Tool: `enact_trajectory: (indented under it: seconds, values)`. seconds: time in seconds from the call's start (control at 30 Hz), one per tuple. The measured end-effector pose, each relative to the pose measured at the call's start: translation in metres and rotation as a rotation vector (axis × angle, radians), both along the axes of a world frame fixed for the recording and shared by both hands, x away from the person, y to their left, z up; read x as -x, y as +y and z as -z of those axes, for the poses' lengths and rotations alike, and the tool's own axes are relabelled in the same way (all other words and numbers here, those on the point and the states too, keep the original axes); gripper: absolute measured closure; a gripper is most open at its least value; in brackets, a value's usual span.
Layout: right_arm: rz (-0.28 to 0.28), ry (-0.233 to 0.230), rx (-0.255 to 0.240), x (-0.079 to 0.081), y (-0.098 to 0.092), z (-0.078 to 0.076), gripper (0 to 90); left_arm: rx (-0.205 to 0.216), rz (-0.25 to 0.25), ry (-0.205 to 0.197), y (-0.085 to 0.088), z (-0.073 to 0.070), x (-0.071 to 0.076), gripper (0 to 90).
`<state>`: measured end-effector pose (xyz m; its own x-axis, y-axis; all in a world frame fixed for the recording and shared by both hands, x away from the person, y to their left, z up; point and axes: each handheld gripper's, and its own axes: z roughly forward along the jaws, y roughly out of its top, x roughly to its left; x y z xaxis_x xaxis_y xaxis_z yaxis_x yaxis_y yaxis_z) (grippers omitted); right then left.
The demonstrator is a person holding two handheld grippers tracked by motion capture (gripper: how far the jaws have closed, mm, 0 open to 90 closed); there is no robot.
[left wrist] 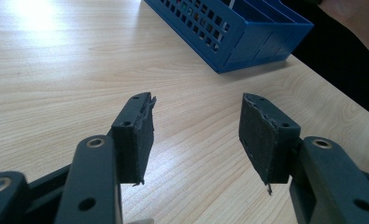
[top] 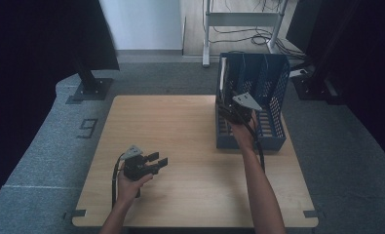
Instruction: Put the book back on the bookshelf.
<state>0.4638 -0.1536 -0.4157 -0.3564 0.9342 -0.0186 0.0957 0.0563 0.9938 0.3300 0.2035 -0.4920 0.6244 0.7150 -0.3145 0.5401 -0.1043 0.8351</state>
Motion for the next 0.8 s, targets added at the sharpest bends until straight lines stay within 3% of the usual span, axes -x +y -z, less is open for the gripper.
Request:
enact_trajectory:
  seconds: [0.5, 0.8]
  values:
    - [-0.014, 0.024, -0.002, 0.019, -0.010, -0.004, 33.3, 0.002, -0.002, -0.002, 0.000, 0.000, 0.000, 44.8]
    - [-0.011, 0.043, 0.002, 0.040, -0.015, 0.000, 34.0, -0.007, -0.009, -0.005, 0.003, -0.001, 0.000, 44.9]
